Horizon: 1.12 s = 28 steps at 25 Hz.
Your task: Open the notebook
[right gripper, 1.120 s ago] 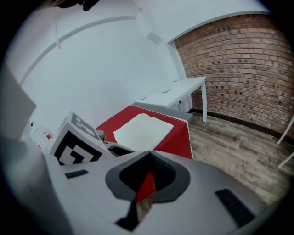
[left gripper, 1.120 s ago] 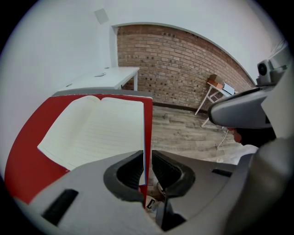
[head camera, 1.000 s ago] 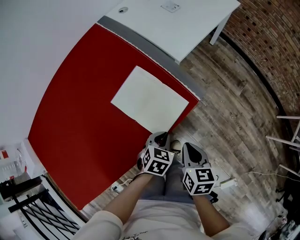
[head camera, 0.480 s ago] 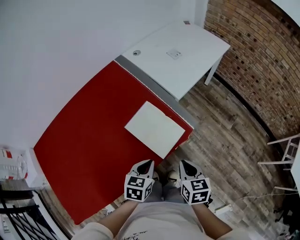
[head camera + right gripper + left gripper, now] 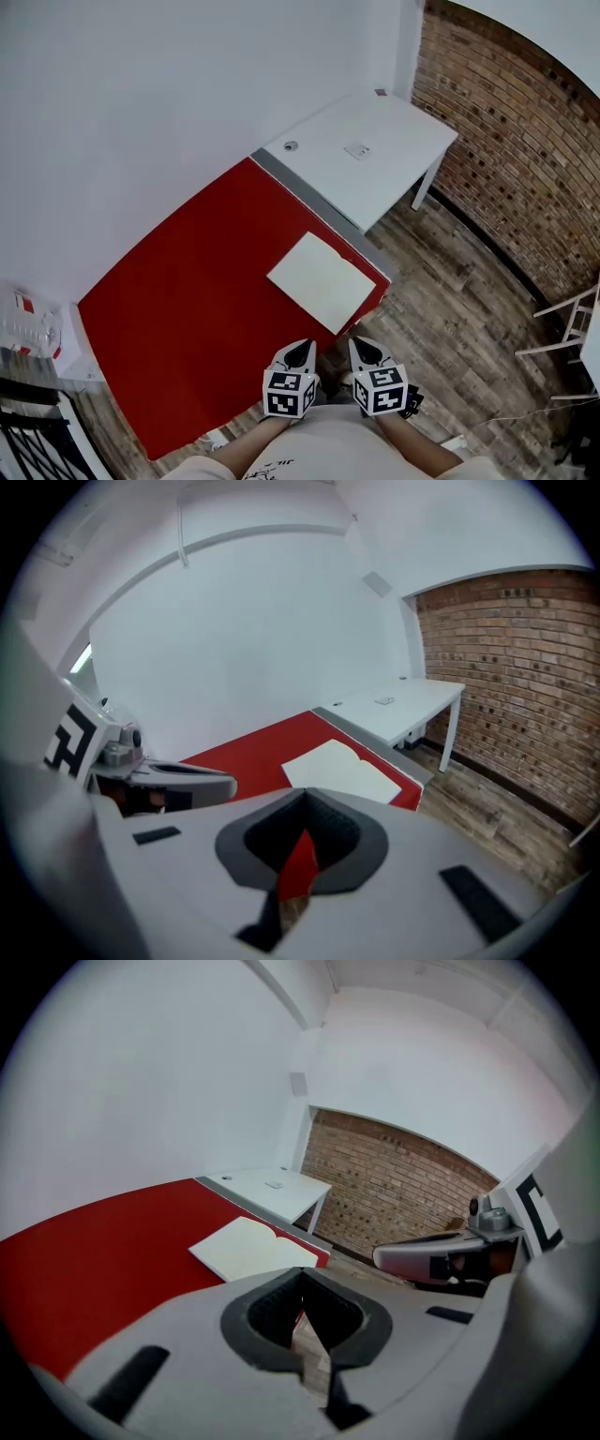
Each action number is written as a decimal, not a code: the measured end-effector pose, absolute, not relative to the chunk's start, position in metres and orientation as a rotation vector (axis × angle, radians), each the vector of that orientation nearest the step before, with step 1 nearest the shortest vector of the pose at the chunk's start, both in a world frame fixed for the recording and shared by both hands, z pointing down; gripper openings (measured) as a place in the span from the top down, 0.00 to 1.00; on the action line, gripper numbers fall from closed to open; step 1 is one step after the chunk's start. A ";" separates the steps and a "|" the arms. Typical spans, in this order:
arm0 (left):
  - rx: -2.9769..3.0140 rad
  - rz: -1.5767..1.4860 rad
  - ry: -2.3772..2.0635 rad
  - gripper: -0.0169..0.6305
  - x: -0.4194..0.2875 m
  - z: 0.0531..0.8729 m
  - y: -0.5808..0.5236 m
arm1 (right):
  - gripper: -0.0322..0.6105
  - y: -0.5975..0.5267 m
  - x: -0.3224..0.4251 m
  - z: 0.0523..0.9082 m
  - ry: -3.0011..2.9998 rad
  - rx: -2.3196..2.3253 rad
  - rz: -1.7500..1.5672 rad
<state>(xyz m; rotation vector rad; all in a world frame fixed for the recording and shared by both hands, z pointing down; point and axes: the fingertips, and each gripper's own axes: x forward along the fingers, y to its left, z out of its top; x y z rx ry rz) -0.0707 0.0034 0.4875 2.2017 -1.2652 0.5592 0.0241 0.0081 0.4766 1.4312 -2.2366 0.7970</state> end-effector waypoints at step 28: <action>2.206 0.541 -1.215 0.96 -0.075 0.485 0.016 | 0.94 0.026 0.001 0.470 -2.240 1.391 0.766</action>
